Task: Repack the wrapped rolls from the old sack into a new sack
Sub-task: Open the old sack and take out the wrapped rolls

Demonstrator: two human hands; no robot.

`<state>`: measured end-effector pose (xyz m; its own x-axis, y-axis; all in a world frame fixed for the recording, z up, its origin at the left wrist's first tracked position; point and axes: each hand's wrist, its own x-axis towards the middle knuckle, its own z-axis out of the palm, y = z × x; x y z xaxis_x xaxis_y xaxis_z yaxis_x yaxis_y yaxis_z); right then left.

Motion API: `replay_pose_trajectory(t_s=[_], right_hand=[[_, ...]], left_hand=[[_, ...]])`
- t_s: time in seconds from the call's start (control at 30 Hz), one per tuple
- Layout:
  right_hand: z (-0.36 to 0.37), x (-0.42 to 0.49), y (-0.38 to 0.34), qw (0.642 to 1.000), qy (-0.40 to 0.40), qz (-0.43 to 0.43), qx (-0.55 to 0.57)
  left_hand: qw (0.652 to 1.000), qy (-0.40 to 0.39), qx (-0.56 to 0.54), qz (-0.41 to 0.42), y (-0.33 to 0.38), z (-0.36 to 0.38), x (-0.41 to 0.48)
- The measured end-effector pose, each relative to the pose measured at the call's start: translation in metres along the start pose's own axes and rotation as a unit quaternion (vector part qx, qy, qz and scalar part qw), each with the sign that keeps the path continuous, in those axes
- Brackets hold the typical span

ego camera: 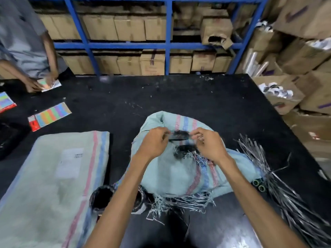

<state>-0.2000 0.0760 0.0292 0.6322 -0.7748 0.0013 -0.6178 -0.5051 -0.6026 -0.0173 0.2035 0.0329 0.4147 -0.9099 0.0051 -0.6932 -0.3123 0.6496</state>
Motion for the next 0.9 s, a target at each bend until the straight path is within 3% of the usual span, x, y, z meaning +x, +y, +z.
replay_pose_trajectory(t_s=[0.1,0.2,0.33,0.47,0.63,0.73,0.83,0.9], right_hand=[[0.024,0.021,0.05,0.993,-0.097,0.03,-0.058],[0.052,0.029,0.083,0.955,-0.207,-0.011,-0.21],[0.066,0.048,0.098,0.916,-0.232,-0.071,-0.319],[0.062,0.075,0.106,0.806,-0.313,-0.03,-0.501],[0.072,0.093,0.117,0.709,-0.365,0.003,-0.604],[0.083,0.094,0.122,0.677,-0.36,-0.007,-0.642],[0.084,0.097,0.122,0.676,-0.348,-0.009,-0.649],[0.077,0.099,0.115,0.714,-0.328,0.004,-0.619]], left_hand=[[0.998,-0.062,0.023,0.008,0.003,0.042,0.048],[0.982,-0.162,0.098,0.008,-0.008,0.082,0.084],[0.942,-0.279,0.184,-0.007,-0.019,0.12,0.109],[0.895,-0.388,0.219,-0.035,-0.026,0.147,0.122],[0.895,-0.384,0.226,-0.028,-0.03,0.165,0.13],[0.897,-0.389,0.205,-0.043,-0.038,0.169,0.135],[0.909,-0.37,0.182,-0.058,-0.043,0.168,0.136],[0.926,-0.335,0.159,-0.072,-0.043,0.165,0.135]])
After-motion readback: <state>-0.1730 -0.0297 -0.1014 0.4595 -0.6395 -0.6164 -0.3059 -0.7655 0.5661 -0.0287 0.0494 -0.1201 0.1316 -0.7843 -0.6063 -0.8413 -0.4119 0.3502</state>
